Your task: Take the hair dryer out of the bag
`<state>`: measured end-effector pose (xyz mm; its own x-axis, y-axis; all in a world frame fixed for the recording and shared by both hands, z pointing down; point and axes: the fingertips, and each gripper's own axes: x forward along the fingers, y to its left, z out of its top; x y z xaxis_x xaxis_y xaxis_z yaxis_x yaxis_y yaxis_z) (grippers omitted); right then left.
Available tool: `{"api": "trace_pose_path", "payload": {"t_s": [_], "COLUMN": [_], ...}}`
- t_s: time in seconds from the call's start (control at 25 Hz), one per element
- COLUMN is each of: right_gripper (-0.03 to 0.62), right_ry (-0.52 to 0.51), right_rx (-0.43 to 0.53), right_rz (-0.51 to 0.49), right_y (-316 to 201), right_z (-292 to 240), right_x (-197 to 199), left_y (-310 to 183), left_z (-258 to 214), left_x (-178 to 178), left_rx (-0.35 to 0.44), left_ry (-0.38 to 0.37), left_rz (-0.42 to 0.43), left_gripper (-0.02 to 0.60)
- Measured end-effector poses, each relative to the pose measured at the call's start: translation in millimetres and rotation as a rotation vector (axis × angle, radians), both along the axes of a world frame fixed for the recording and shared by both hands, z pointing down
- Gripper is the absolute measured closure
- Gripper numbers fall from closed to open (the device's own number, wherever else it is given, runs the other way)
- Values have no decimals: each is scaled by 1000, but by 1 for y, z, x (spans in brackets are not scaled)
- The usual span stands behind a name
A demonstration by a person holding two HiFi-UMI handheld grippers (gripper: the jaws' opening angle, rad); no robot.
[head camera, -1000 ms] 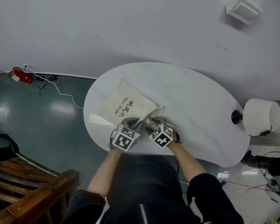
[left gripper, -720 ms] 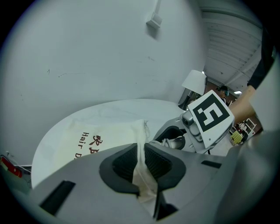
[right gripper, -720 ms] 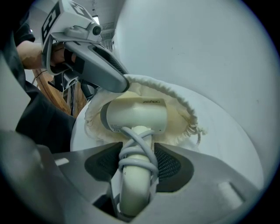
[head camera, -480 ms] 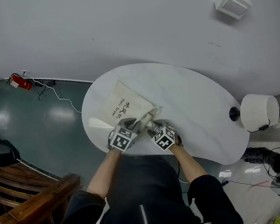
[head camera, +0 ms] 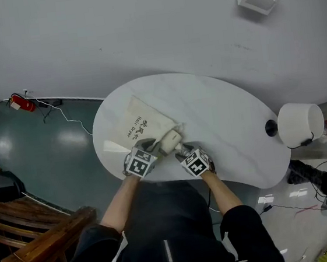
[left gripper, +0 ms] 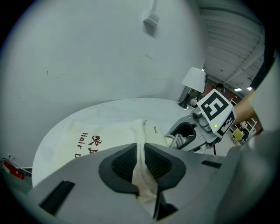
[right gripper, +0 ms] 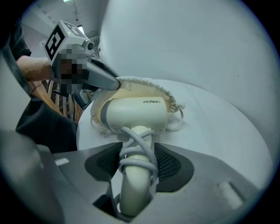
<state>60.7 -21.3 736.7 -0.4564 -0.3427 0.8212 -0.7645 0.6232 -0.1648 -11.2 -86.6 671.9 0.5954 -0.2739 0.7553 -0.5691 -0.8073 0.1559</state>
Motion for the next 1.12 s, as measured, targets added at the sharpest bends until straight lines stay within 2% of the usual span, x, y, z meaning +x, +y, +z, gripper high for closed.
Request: {"api": "trace_pose_path", "payload": {"t_s": [0.4,0.64,0.92,1.12], "right_gripper": [370,370,370,370], "right_ry": [-65,-153,-157,-202], "right_rx": [-2,-29,7,52], "right_rz": [190,347,373,397], "right_y": [20,22,23,16], "right_z": [-1,-7,-22,-46], "right_x": [38,55,62,61], "left_y": [3,11,18,16], "left_z": [1,-2,-18,-30], "left_x": [5,9,13,6], "left_rx": [-9,-21,-5,52], "left_ry": [16,49,117,140], "left_rz": [10,22,15,-6], "left_gripper": [528,501,486,486]}}
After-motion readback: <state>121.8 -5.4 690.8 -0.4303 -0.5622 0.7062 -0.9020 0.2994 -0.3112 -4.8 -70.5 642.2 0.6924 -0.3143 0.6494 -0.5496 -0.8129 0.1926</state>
